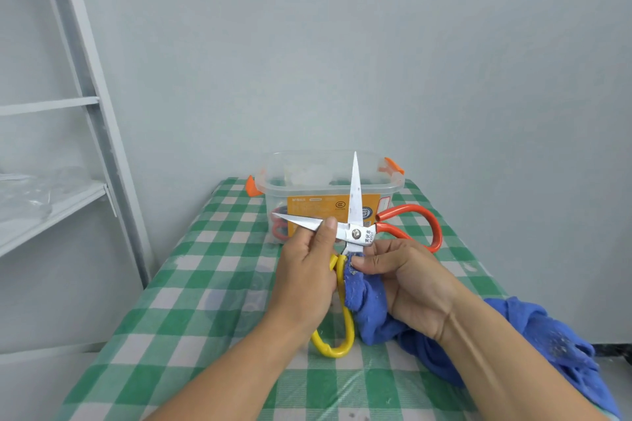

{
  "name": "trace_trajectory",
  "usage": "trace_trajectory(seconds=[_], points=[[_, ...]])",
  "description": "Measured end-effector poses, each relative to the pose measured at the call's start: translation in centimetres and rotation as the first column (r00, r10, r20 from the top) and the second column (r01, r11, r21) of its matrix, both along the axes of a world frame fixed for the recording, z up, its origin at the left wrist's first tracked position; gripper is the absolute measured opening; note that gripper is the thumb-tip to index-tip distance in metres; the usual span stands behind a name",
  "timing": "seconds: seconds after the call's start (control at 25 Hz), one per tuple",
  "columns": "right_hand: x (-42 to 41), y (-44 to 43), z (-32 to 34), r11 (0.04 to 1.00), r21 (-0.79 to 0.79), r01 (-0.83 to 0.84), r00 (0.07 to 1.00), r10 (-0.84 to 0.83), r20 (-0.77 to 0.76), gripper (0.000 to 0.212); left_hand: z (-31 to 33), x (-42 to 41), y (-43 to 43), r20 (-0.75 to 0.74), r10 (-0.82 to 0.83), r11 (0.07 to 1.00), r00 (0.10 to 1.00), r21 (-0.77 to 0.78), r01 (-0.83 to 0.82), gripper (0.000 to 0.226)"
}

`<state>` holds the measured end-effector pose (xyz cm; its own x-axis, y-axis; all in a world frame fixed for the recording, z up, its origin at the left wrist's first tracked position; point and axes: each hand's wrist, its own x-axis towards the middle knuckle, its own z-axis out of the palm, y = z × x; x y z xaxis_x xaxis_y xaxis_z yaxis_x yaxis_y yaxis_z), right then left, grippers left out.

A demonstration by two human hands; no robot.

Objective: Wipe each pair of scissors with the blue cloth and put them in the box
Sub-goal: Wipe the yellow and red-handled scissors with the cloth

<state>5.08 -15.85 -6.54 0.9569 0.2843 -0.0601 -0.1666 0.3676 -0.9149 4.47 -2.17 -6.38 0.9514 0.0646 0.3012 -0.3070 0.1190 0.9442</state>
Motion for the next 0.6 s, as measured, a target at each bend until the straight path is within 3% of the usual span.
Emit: trace_trajectory(seconds=[0.24, 0.44, 0.6], points=[[-0.3, -0.1, 0.2, 1.000, 0.022, 0.004, 0.998, -0.005, 0.062, 0.013, 0.3, -0.1, 0.4, -0.080, -0.048, 0.995, 0.996, -0.088, 0.041, 0.035], [0.0, 0.6, -0.2, 0.999, 0.039, -0.017, 1.000, 0.016, 0.023, 0.034, -0.7, 0.3, -0.3, 0.079, -0.031, 0.999, 0.996, 0.022, 0.030, 0.024], [-0.2, 0.9, -0.2, 0.996, 0.081, -0.033, 0.998, 0.028, 0.056, 0.029, -1.2, 0.6, -0.5, 0.132, -0.082, 0.993, 0.988, 0.097, 0.069, 0.023]])
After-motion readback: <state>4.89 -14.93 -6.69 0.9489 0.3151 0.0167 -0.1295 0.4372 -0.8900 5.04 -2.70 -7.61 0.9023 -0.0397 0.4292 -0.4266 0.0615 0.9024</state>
